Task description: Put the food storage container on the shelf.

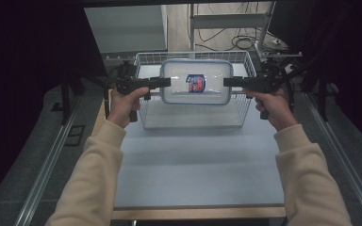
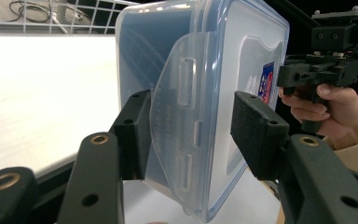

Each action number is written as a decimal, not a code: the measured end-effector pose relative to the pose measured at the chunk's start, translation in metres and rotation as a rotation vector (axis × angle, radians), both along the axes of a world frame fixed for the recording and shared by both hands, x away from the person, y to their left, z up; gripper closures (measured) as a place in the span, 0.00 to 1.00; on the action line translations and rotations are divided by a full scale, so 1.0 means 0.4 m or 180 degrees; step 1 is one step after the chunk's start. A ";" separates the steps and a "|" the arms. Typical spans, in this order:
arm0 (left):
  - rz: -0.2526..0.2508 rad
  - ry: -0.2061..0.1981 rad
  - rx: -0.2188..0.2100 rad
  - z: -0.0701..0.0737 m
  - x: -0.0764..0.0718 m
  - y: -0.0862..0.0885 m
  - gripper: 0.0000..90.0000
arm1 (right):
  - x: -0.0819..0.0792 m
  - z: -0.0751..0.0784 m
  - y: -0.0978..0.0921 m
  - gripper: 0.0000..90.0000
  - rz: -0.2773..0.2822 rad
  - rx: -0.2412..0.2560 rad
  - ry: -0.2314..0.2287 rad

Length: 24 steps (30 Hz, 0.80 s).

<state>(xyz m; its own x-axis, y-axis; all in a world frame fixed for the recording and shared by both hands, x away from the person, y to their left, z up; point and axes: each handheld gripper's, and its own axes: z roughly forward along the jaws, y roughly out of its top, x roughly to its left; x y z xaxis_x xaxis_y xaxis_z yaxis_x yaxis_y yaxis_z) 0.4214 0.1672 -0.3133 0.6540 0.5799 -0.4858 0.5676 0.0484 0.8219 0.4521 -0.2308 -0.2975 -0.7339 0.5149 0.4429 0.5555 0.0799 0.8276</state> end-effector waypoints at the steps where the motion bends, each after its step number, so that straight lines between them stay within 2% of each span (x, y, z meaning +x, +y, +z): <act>1: 0.0000 0.0011 -0.0005 0.001 0.012 0.000 0.55 | 0.018 0.004 -0.001 0.61 -0.0002 -0.0007 0.0025; 2: 0.0001 0.0029 -0.0005 0.003 0.020 0.000 0.55 | 0.018 0.004 -0.001 0.61 -0.0002 -0.0007 0.0025; 3: 0.0003 0.0046 -0.0005 0.005 0.038 0.001 0.55 | 0.037 0.008 0.001 0.61 -0.0002 -0.0008 0.0055; 6: 0.0009 0.0078 -0.0026 0.007 0.054 0.002 0.55 | 0.055 0.013 0.002 0.61 0.0003 -0.0032 0.0049; 7: 0.0027 0.0091 -0.0044 0.008 0.072 0.004 0.55 | 0.077 0.022 0.005 0.61 0.0001 -0.0051 0.0093; 8: 0.0027 0.0091 -0.0044 0.008 0.072 0.004 0.55 | 0.077 0.022 0.005 0.61 0.0001 -0.0051 0.0093; 9: 0.0035 0.0095 -0.0046 0.009 0.079 0.005 0.55 | 0.095 0.024 0.008 0.61 0.0000 -0.0056 0.0130; 10: 0.0055 0.0125 -0.0064 0.009 0.090 0.005 0.55 | 0.095 0.024 0.008 0.61 0.0000 -0.0056 0.0130; 12: 0.0059 0.0155 -0.0070 0.009 0.106 0.006 0.55 | 0.120 0.024 0.009 0.61 -0.0003 -0.0047 0.0186; 13: 0.0037 0.0173 -0.0038 0.007 0.118 0.008 0.55 | 0.140 0.022 0.010 0.61 0.0001 -0.0054 0.0215; 15: 0.0026 0.0212 -0.0017 0.003 0.133 0.006 0.55 | 0.146 0.022 0.010 0.61 0.0000 -0.0064 0.0222; 17: 0.0022 0.0251 0.0002 -0.003 0.143 0.005 0.55 | 0.171 0.016 0.010 0.60 -0.0007 -0.0085 0.0296; 19: 0.0033 0.0304 -0.0013 -0.012 0.154 0.005 0.55 | 0.177 0.012 0.010 0.60 -0.0019 -0.0098 0.0313; 21: 0.0061 0.0316 -0.0046 -0.014 0.161 0.005 0.55 | 0.192 0.004 0.010 0.60 -0.0036 -0.0029 0.0357; 24: 0.0076 0.0401 -0.0097 -0.016 0.174 0.007 0.55 | 0.199 0.003 0.011 0.60 -0.0067 -0.0011 0.0391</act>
